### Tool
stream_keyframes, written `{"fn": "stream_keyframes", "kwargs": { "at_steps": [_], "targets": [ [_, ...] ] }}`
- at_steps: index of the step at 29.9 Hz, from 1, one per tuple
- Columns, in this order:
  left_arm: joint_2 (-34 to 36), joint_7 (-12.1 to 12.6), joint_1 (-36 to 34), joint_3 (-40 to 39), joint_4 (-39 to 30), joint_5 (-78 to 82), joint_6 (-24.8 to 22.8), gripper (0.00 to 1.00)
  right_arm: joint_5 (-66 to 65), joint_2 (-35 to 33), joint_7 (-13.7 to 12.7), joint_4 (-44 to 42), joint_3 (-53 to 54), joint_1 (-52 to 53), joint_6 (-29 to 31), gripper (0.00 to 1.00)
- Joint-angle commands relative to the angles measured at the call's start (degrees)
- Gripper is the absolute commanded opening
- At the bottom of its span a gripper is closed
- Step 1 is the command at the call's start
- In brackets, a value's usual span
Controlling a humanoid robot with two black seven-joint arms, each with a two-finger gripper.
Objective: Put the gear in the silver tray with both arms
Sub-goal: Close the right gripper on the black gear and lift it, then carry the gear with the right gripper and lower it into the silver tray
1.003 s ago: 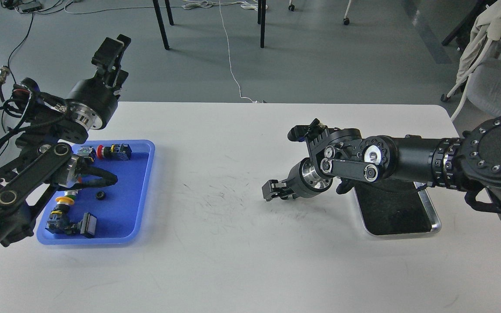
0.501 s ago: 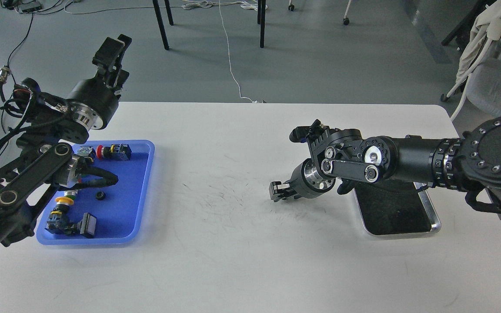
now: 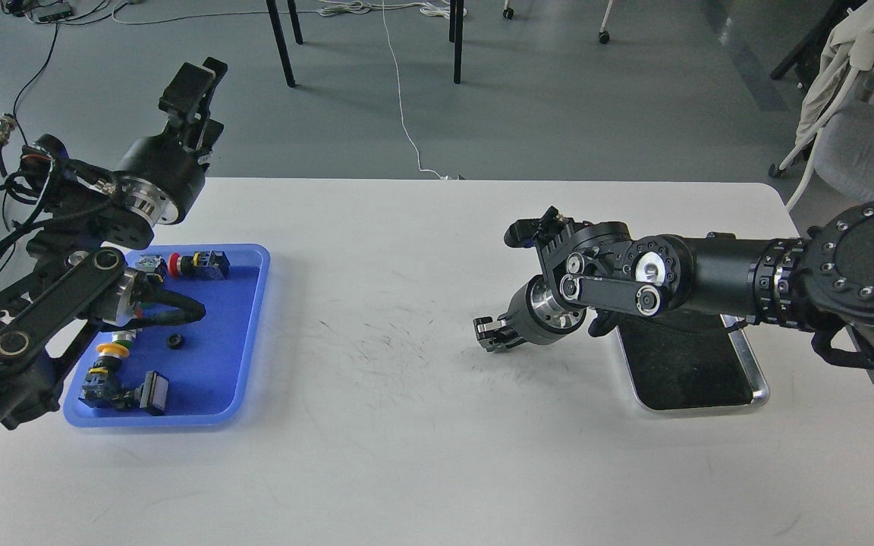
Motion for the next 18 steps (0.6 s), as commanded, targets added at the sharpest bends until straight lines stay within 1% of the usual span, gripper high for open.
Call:
{"fn": "stream_keyframes", "kwargs": {
  "at_steps": [1,9,14,18],
  "targets": [
    [-0.1,0.0,0.0,0.0,0.0,0.0,0.0,0.98,0.0,0.0,0.0,-0.1,0.0,1.0,0.9,0.02],
    [0.0,0.0,0.0,0.0,0.0,0.0,0.0,0.98,0.5,0.0,0.1,-0.1,0.3,3.6,0.9,0.02],
    [0.0,0.1,0.0,0.0,0.0,0.0,0.0,0.98,0.7,0.0,0.7,0.2,1.8,7.3,0.9,0.02],
    [-0.1,0.1,0.1,0.0,0.0,0.0,0.0,0.98,-0.1,0.0,1.3,0.0,1.9,8.0,0.9,0.02]
  ]
}}
